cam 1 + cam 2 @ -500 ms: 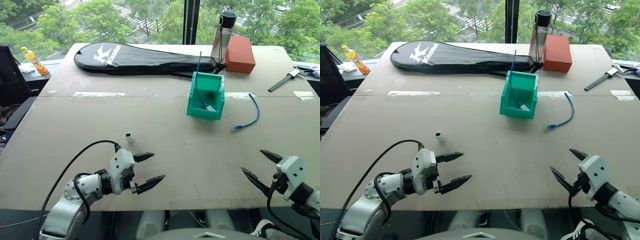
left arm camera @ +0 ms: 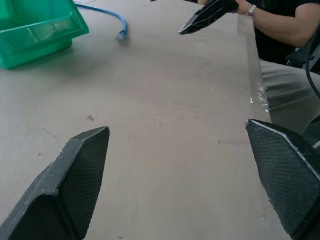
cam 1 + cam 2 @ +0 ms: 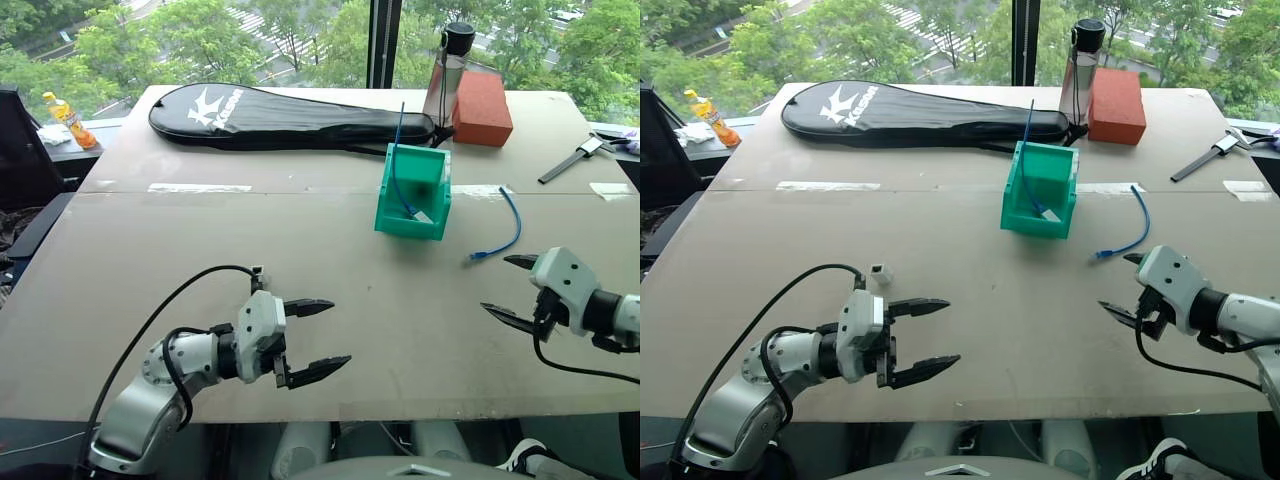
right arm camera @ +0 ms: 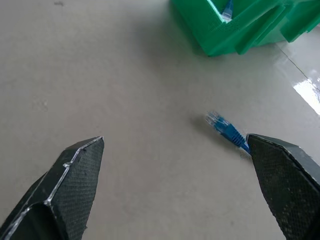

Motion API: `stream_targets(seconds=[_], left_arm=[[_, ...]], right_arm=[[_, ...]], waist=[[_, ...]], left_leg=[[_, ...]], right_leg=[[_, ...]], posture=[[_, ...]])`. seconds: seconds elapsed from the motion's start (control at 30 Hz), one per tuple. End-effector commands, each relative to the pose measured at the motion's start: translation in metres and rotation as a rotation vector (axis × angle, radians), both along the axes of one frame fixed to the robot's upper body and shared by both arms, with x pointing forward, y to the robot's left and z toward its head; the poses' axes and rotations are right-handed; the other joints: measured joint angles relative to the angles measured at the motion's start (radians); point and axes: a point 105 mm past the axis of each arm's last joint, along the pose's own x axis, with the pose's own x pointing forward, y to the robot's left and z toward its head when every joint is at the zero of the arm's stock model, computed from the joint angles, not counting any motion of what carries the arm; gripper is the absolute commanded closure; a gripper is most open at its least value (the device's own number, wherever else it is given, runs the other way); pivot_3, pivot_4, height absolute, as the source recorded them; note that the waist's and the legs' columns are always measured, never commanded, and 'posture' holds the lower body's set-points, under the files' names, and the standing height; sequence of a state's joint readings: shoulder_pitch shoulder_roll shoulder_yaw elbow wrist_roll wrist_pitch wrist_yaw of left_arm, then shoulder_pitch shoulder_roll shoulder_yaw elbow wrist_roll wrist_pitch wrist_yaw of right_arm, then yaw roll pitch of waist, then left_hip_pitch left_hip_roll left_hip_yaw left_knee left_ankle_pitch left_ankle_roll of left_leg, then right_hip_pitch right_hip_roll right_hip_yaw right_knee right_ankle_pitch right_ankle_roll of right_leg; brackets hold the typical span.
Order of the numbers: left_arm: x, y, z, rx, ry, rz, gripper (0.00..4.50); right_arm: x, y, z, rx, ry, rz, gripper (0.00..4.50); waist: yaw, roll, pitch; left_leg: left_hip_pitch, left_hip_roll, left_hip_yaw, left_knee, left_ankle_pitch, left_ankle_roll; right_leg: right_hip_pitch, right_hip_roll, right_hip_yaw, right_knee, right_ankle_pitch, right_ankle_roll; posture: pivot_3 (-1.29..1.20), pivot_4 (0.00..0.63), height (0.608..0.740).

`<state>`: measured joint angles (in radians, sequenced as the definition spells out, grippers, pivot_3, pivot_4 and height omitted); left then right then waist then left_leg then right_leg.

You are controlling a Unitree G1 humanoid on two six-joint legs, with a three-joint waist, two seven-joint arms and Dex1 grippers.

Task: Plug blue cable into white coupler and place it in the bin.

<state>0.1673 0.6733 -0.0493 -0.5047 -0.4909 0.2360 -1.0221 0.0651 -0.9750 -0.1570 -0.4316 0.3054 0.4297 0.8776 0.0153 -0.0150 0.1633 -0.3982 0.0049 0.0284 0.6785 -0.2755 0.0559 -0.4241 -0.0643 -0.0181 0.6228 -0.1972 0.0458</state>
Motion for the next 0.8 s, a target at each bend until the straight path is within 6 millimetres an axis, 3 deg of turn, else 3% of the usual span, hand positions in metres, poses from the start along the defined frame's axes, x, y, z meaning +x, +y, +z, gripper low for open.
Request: stream_targets(seconds=[0.03,0.2,0.3,0.43,0.63,0.73,0.8], left_arm=[[-0.003,-0.008,0.018,-0.032,-0.068,-0.054,0.04],[-0.002,-0.006,0.025,-0.073,-0.089,-0.045,0.04],[-0.006,-0.006,0.031,-0.101,-0.097,-0.035,0.00],[-0.007,-0.006,0.033,-0.125,-0.102,-0.006,0.00],[-0.009,-0.005,0.031,-0.126,-0.106,0.012,0.00],[-0.008,-0.003,0.029,-0.124,-0.111,0.025,0.00],[-0.006,-0.003,0.028,-0.123,-0.114,0.029,0.00]], right_arm=[[0.019,-0.010,0.000,-0.125,0.048,0.087,0.00],[0.053,-0.010,0.003,-0.189,0.076,0.161,0.00],[0.076,-0.005,0.004,-0.232,0.059,0.201,0.75],[0.091,0.002,0.002,-0.241,0.086,0.220,0.75],[0.101,-0.006,-0.005,-0.283,0.156,0.210,0.75],[0.104,-0.013,-0.009,-0.326,0.186,0.197,1.63],[0.107,-0.016,-0.011,-0.341,0.192,0.192,2.60]], waist=[[-0.003,0.000,0.000],[-0.005,0.000,0.000],[-0.009,0.000,0.001],[-0.001,0.001,0.001],[-0.002,0.001,0.002],[-0.003,0.001,0.002],[-0.004,0.001,0.002]], left_leg=[[0.000,0.000,0.000,0.000,0.000,0.000],[0.002,0.001,0.001,0.001,0.000,0.000],[0.001,0.001,0.002,0.001,0.000,0.000],[0.001,0.001,0.003,0.001,0.000,0.000],[0.000,0.000,0.004,0.001,0.000,0.000],[0.001,0.000,0.004,0.001,0.000,0.000],[0.002,0.000,0.004,0.001,0.000,0.000]], right_leg=[[0.000,0.000,0.000,0.000,0.000,0.000],[0.000,0.002,0.001,0.001,0.000,0.000],[0.000,0.002,0.002,0.001,0.001,-0.001],[0.000,0.002,0.003,0.001,0.001,-0.002],[0.000,0.001,0.003,0.000,0.001,-0.002],[0.000,0.001,0.004,0.001,0.002,-0.002],[0.000,0.001,0.004,0.002,0.002,-0.002]], posture=[[0.00,0.150,0.740],[0.00,0.150,0.740],[0.00,0.150,0.740],[0.00,0.150,0.740],[0.00,0.150,0.740],[0.00,0.150,0.740],[0.00,0.150,0.740]])
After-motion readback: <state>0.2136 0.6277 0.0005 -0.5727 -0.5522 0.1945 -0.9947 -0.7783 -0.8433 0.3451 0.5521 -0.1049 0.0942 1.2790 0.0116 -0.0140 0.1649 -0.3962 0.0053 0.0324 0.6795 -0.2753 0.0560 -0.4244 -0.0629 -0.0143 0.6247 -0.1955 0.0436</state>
